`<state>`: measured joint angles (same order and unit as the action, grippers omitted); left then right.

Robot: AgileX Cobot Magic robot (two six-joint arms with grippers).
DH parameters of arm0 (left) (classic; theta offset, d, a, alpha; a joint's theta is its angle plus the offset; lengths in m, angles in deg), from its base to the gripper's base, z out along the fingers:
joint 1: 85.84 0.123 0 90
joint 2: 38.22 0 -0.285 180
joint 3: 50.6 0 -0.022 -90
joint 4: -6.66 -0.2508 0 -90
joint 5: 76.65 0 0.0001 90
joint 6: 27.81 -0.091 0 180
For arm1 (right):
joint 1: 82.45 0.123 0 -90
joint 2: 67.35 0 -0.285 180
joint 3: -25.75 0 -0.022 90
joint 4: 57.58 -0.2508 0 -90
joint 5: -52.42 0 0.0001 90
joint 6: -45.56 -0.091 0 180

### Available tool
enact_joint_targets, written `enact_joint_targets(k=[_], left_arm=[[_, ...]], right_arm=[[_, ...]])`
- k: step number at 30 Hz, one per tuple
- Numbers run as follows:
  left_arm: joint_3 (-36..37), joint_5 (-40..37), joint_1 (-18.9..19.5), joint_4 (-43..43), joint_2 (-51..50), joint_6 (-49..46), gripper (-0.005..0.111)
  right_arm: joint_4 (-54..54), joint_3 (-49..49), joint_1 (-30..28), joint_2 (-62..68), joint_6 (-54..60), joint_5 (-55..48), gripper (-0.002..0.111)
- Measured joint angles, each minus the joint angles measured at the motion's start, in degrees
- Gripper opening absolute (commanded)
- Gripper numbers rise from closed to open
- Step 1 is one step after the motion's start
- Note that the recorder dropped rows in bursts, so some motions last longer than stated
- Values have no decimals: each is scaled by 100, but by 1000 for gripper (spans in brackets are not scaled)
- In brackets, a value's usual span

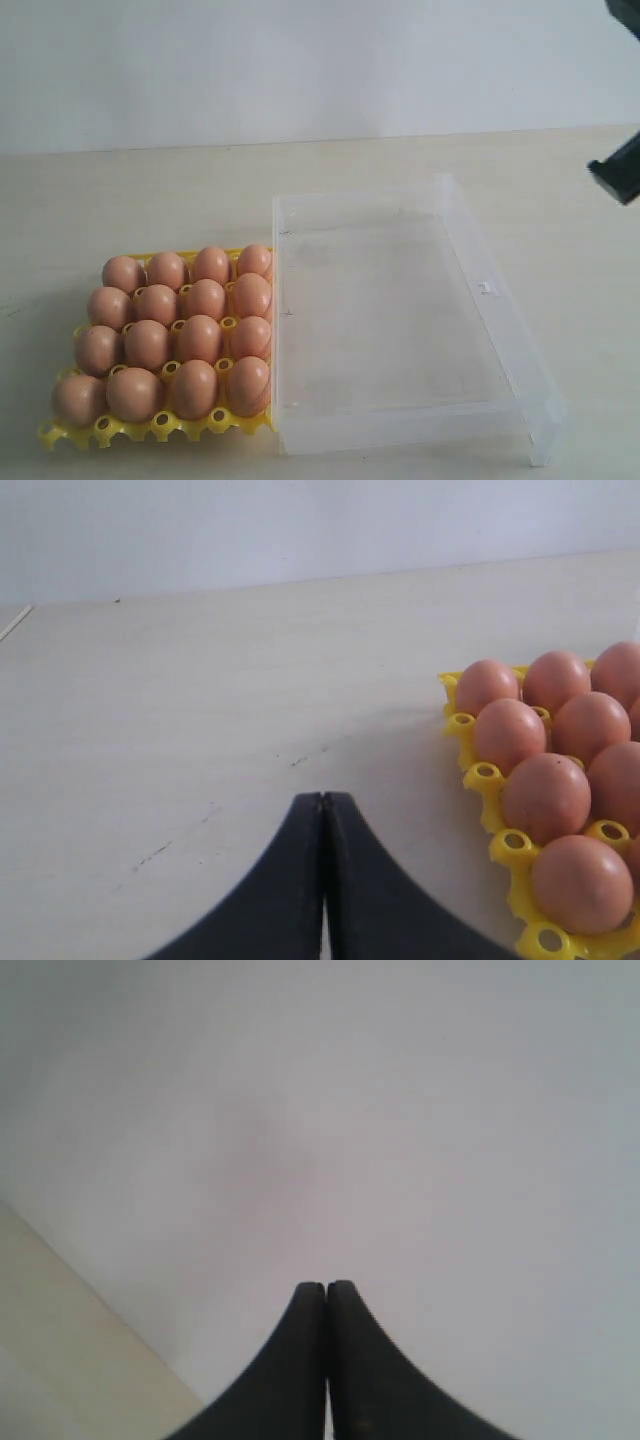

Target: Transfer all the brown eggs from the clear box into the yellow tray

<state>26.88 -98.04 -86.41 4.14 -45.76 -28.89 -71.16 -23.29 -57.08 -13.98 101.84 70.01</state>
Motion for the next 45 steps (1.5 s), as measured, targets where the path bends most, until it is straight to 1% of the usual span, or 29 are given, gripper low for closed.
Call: enact_joint_targets(k=[2, 3, 6, 8, 11, 12, 14, 18, 23, 28, 45], left_arm=[[0, 0, 0, 0, 0, 0, 0], [0, 0, 0, 0, 0, 0, 0], [0, 0, 0, 0, 0, 0, 0], [0, 0, 0, 0, 0, 0, 0], [0, 0, 0, 0, 0, 0, 0], [0, 0, 0, 0, 0, 0, 0], [0, 0, 0, 0, 0, 0, 0], [0, 0, 0, 0, 0, 0, 0], [0, 0, 0, 0, 0, 0, 0], [0, 0, 0, 0, 0, 0, 0], [0, 0, 0, 0, 0, 0, 0]], right_arm=[[661, -301, -293, -564, 0, -100, 0], [782, -438, -373, -774, 0, -195, 0], [1468, -1257, -774, -1721, -132, -888, 0], [1939, -1644, -1062, -2346, -341, -1080, 0], [2055, -1882, -1409, -3093, -534, -1270, 0], [2098, -1979, -1610, -3468, -661, -1471, 0], [2098, -2136, -1789, -3872, -845, -1719, 0], [1894, -2457, -2075, -4457, -1192, -1856, 0], [1874, -2518, -2176, -4527, -1246, -1928, 0], [1859, -2518, -2185, -4527, -1256, -2081, 0], [1835, -2518, -2185, -4527, -1256, -2085, 0]])
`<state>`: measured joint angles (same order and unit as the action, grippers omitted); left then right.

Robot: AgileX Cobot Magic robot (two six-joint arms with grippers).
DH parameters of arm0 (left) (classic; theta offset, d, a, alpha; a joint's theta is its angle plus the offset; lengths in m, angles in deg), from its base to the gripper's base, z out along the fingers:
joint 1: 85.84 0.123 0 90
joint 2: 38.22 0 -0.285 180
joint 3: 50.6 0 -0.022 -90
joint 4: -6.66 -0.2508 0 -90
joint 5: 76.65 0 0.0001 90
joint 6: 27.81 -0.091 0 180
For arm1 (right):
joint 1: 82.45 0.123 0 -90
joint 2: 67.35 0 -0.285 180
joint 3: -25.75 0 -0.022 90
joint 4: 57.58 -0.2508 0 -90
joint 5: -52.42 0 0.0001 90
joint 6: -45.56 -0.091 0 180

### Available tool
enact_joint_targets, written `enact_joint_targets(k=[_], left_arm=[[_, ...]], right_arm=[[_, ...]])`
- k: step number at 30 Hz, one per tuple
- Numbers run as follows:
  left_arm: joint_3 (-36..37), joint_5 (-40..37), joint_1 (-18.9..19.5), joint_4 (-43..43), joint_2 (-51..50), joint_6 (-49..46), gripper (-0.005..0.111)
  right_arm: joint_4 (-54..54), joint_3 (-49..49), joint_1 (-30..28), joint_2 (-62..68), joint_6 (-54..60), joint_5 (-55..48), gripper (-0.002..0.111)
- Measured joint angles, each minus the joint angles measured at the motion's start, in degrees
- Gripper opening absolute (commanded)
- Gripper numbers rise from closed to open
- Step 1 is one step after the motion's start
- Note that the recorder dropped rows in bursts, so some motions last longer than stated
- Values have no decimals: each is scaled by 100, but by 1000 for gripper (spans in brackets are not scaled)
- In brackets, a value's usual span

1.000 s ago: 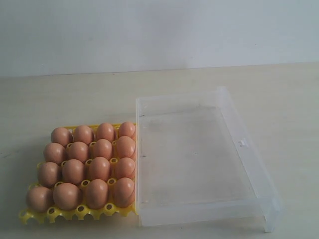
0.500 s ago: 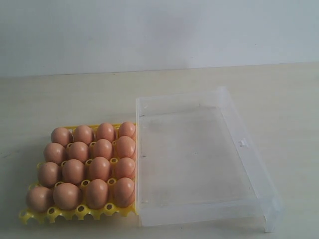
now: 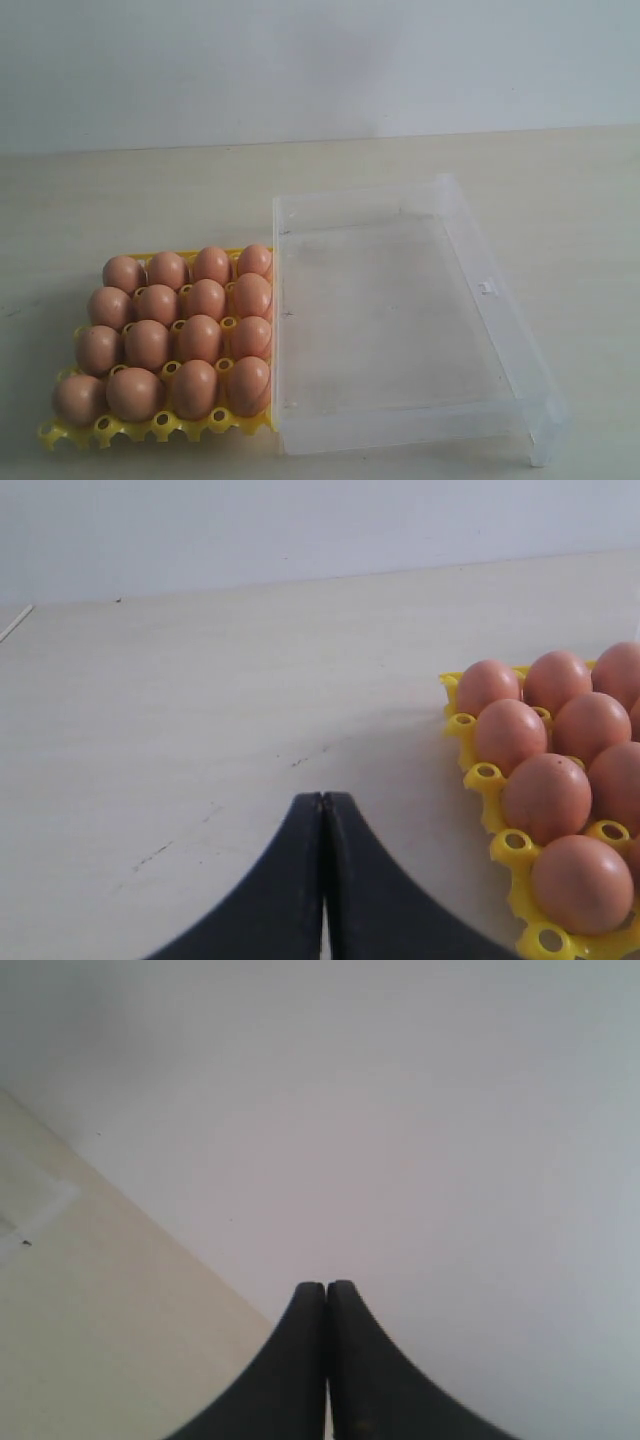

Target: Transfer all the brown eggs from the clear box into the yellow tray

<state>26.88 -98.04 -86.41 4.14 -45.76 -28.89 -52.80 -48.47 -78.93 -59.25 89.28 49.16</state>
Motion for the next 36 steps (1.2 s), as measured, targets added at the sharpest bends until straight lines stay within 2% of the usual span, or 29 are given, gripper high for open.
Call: enact_joint_targets(k=[5, 7, 10, 14, 19, 25, 36], left_arm=[[0, 0, 0, 0, 0, 0, 0], [0, 0, 0, 0, 0, 0, 0], [0, 0, 0, 0, 0, 0, 0], [0, 0, 0, 0, 0, 0, 0], [0, 0, 0, 0, 0, 0, 0], [0, 0, 0, 0, 0, 0, 0], [0, 0, 0, 0, 0, 0, 0]], right_arm=[[0, 0, 0, 0, 0, 0, 0], [-196, 0, 0, 0, -381, -60, 0], [-478, 0, 0, 0, -1917, -97, 0], [-223, 0, 0, 0, -4320, -132, 0], [-56, 0, 0, 0, -5505, -329, 0], [-56, 0, 0, 0, -5822, -383, 0], [-597, -270, 0, 0, -5064, -423, 0]])
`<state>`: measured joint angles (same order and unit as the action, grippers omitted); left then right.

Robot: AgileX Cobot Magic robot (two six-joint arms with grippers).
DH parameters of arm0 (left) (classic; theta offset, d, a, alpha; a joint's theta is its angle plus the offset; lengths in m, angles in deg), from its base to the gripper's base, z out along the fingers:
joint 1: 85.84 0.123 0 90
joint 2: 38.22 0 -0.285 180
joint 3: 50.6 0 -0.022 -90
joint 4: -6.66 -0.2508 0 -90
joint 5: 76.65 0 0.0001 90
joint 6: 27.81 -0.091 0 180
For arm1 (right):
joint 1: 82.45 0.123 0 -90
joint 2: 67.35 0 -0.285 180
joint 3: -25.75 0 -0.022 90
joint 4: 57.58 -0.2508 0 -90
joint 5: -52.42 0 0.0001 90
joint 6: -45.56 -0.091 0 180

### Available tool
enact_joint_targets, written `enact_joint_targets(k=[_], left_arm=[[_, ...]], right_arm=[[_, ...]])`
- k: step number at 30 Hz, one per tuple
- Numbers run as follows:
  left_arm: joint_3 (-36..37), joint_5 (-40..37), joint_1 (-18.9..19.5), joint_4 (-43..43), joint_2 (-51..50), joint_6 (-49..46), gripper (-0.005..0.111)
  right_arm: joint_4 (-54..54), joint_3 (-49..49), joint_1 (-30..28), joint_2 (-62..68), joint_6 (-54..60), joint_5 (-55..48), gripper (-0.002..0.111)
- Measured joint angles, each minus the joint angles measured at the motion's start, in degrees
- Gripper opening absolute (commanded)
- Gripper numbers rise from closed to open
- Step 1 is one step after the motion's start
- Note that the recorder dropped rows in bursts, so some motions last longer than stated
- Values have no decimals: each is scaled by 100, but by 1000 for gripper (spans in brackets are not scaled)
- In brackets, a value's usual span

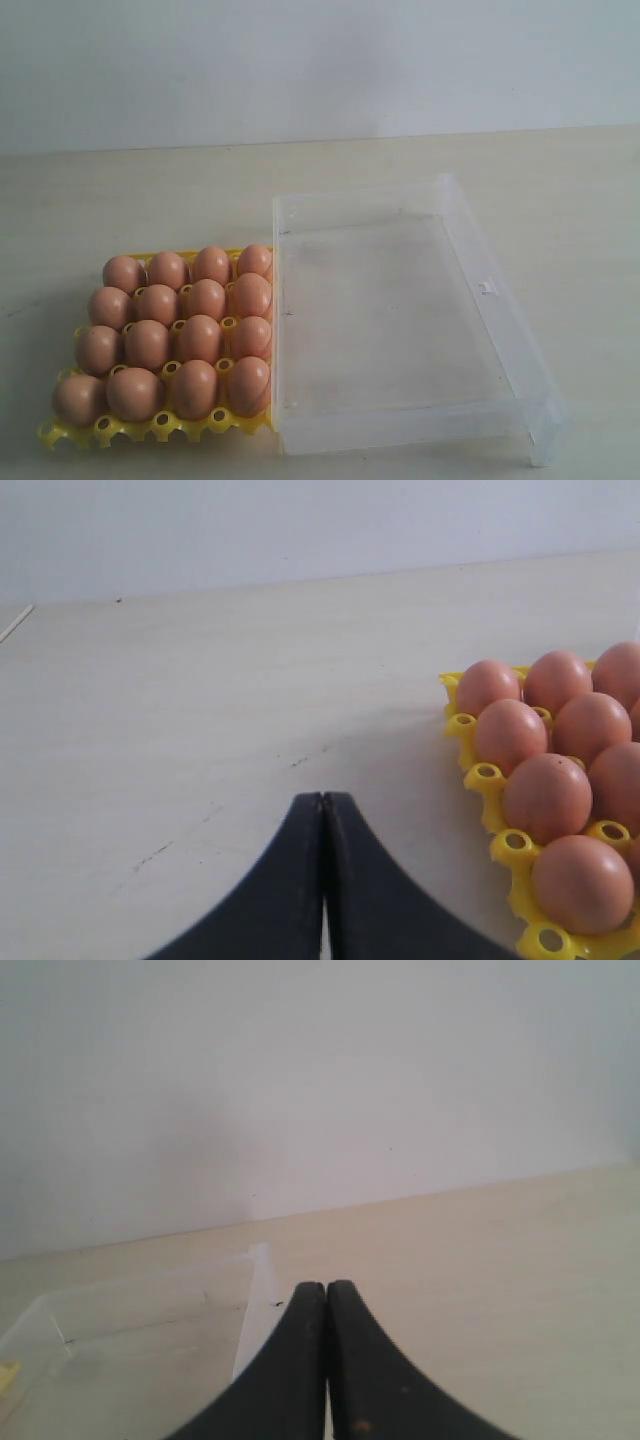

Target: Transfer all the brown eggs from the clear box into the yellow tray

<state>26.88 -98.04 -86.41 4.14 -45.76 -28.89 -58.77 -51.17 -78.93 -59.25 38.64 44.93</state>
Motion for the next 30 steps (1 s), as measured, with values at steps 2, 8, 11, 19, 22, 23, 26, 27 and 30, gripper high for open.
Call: enact_joint_targets(k=[2, 8, 11, 19, 22, 23, 26, 27, 30], left_arm=[[0, 0, 0, 0, 0, 0, 0], [0, 0, 0, 0, 0, 0, 0], [0, 0, 0, 0, 0, 0, 0], [0, 0, 0, 0, 0, 0, 0], [0, 0, 0, 0, 0, 0, 0], [0, 0, 0, 0, 0, 0, 0], [0, 0, 0, 0, 0, 0, 0], [0, 0, 0, 0, 0, 0, 0], [0, 0, 0, 0, 0, 0, 0]], right_arm=[[-54, 0, 0, 0, 95, 0, 0], [-303, 0, 0, 0, 650, 11, 0], [-342, 0, 0, 0, 722, 11, 0], [-342, 0, 0, 0, 744, 11, 0], [-342, 0, 0, 0, 744, 11, 0], [-342, 0, 0, 0, 744, 11, 0], [-342, 0, 0, 0, 744, 11, 0], [-342, 0, 0, 0, 744, 11, 0], [-342, 0, 0, 0, 744, 11, 0]])
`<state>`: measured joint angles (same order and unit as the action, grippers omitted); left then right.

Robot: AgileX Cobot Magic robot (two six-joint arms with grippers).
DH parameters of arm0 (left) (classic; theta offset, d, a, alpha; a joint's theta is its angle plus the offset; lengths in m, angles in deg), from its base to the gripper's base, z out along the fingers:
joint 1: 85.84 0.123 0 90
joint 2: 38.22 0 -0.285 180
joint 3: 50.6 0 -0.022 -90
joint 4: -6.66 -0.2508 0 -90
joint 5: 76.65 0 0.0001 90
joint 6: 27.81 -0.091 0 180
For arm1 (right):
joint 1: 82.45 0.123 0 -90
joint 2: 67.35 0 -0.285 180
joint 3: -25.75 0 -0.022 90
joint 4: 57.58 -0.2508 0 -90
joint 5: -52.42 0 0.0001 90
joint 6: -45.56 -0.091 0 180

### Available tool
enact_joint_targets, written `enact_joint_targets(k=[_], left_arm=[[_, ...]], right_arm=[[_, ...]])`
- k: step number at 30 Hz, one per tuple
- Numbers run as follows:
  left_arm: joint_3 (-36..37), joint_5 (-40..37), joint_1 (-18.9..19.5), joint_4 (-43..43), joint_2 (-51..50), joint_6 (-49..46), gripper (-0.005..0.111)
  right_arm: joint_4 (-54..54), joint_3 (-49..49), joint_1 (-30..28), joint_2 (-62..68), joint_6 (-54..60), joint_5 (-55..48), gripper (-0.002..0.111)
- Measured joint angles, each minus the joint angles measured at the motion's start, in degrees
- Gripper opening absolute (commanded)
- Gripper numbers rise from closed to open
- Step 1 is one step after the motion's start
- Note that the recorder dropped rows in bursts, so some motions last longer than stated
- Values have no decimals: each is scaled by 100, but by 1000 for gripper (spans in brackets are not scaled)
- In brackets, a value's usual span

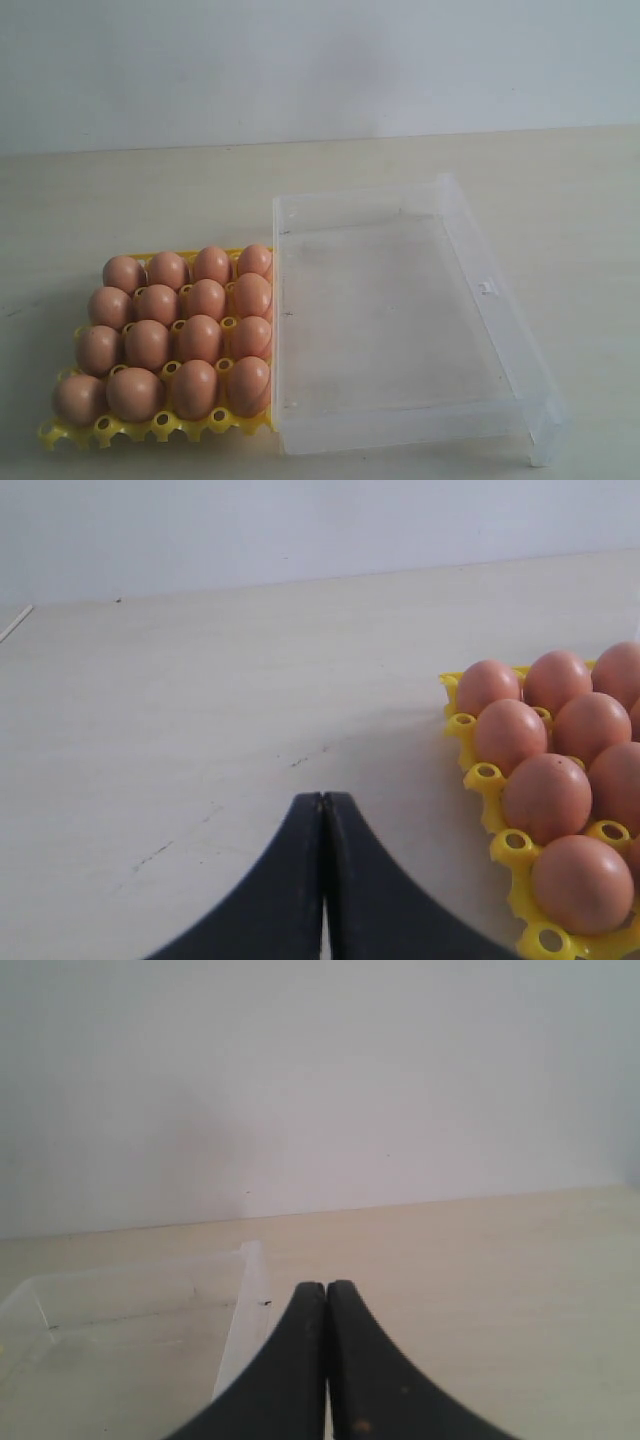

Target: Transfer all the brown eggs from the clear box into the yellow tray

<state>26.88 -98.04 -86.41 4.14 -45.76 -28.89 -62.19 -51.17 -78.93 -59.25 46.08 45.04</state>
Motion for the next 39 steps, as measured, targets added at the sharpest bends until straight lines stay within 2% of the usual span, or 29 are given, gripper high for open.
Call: enact_joint_targets(k=[39], left_arm=[[0, 0, 0, 0, 0, 0, 0]], right_arm=[[2, 0, -120, 0, -52, -12, 0]])
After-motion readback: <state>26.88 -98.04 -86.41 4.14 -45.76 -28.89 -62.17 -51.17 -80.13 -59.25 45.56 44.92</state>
